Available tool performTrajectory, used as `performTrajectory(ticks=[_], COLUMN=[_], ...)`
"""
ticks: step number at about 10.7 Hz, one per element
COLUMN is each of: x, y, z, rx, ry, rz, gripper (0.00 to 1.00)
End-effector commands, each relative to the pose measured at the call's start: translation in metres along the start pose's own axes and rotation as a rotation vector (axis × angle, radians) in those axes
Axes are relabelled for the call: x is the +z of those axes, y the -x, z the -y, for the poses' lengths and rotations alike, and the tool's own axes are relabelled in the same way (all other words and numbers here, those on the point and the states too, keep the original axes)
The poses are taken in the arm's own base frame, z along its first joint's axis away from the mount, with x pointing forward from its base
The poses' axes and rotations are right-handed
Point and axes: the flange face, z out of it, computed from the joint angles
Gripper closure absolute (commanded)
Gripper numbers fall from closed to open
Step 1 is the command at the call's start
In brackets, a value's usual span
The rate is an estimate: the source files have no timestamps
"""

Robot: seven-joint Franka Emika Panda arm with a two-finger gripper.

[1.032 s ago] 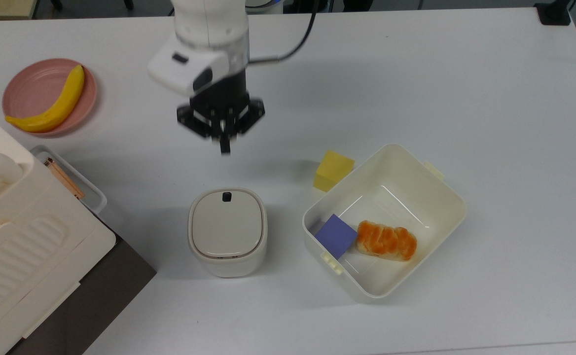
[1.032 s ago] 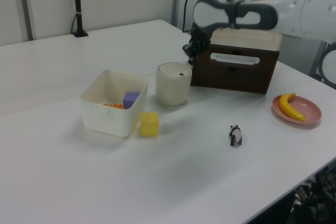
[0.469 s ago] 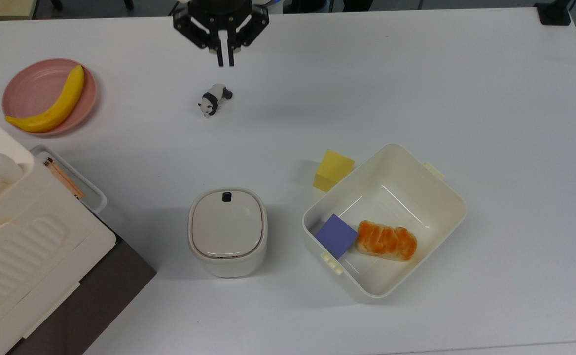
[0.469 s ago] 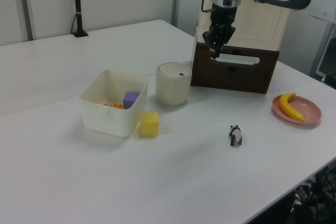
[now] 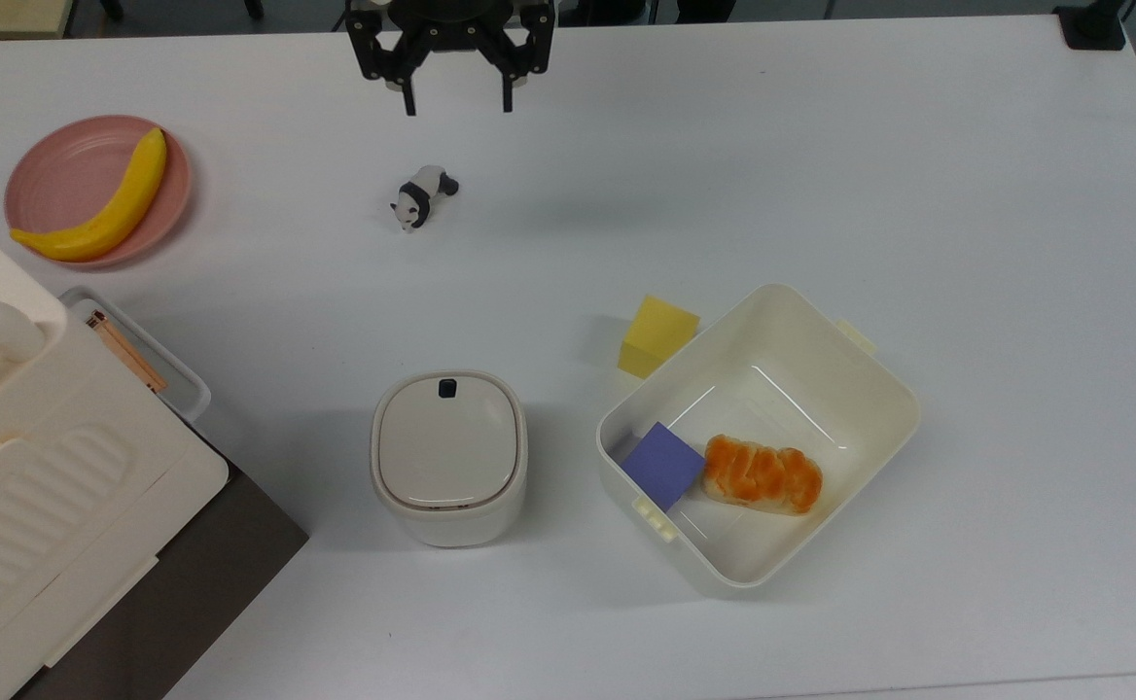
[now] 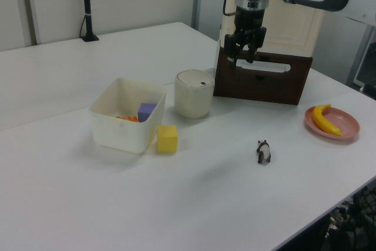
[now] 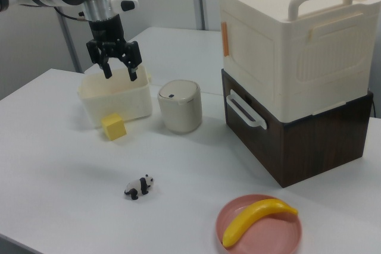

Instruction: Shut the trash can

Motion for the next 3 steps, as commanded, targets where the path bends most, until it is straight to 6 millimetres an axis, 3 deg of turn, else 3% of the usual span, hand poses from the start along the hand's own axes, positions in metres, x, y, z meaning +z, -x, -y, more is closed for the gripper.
performTrajectory(ticks=[1,3], x=[-0.0011,-0.001], y=[0.0098,0.0099], z=[-0.0001,-0.0018], rx=[0.025,0.029], ry=[0.0,0.001], rz=[0.015,0.015], gripper=[0.0,0.0])
